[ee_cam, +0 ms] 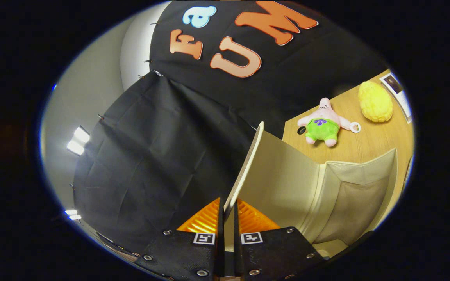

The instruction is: Open the storage box then place both shoes into the box .Put the left shoe in first, then the right shoe, with the right side of both shoes facing outward in a uniform manner.

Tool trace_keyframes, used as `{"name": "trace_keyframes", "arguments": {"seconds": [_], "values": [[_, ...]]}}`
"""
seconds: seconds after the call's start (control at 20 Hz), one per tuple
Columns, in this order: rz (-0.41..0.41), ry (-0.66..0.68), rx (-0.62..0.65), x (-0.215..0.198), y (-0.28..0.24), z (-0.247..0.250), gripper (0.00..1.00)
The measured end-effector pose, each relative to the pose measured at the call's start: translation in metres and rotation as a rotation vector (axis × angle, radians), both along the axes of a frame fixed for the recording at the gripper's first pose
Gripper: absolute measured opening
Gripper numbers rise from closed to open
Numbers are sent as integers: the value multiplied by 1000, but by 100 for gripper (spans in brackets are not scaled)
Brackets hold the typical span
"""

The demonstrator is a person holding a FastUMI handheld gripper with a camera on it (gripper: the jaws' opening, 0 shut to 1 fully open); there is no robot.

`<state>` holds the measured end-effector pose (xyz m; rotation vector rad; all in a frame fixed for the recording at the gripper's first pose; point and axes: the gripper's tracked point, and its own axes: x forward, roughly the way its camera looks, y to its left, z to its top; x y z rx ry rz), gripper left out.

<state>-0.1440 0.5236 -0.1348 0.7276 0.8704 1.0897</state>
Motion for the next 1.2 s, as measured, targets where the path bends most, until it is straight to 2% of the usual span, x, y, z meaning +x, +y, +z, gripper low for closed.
{"name": "trace_keyframes", "arguments": {"seconds": [0.2,0.3,0.4,0.45,0.55,0.85,1.2], "values": [[22,-88,-88,-4,31,-6,11],[40,-135,-106,-7,40,-2,20],[44,-174,-119,-9,42,0,52],[39,-184,-129,-6,41,-2,79],[-1,-210,-163,4,32,-8,97],[-180,-315,-270,53,-21,-16,98],[-430,-472,-464,113,-131,-24,98]]}}
